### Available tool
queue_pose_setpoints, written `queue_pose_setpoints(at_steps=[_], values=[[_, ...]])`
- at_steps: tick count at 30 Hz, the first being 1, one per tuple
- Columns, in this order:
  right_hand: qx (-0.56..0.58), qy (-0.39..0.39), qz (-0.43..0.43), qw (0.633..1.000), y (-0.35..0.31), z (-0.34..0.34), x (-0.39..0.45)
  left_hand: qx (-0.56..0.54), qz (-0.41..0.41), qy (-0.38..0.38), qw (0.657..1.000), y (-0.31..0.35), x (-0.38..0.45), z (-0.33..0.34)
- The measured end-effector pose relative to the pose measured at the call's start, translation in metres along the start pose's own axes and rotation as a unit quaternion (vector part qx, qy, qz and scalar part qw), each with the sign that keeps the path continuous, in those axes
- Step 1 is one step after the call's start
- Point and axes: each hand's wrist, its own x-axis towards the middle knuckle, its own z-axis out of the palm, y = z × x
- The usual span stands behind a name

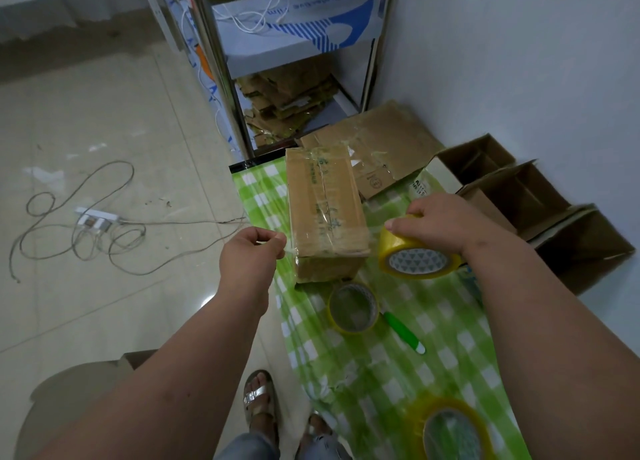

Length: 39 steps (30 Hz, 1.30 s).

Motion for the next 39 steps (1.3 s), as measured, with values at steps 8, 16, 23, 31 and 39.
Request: queue_pose_setpoints(at_steps=[8,16,23,31,39], values=[[0.018,-0.01,-0.007,1.0,-0.008,0.02,0.008,0.041,-0.003,-0.023,0.999,-0.011,-0.002,0.007],[0.092,0.001,-0.011,0.996,-0.005,0.027,0.012,-0.061,-0.08,-0.1,0.99,-0.021,-0.01,0.0],[0.101,0.014,0.001,0.995,-0.005,0.037,0.012,-0.163,-0.116,-0.115,0.973,-0.026,-0.007,-0.009],[0.088,0.048,0.009,0.995,-0.003,0.038,0.005,-0.043,-0.099,-0.109,0.988,-0.017,-0.001,-0.021],[0.117,0.083,0.019,0.99,0.0,0.042,0.0,0.119,-0.075,-0.183,0.973,0.008,0.011,-0.037]])
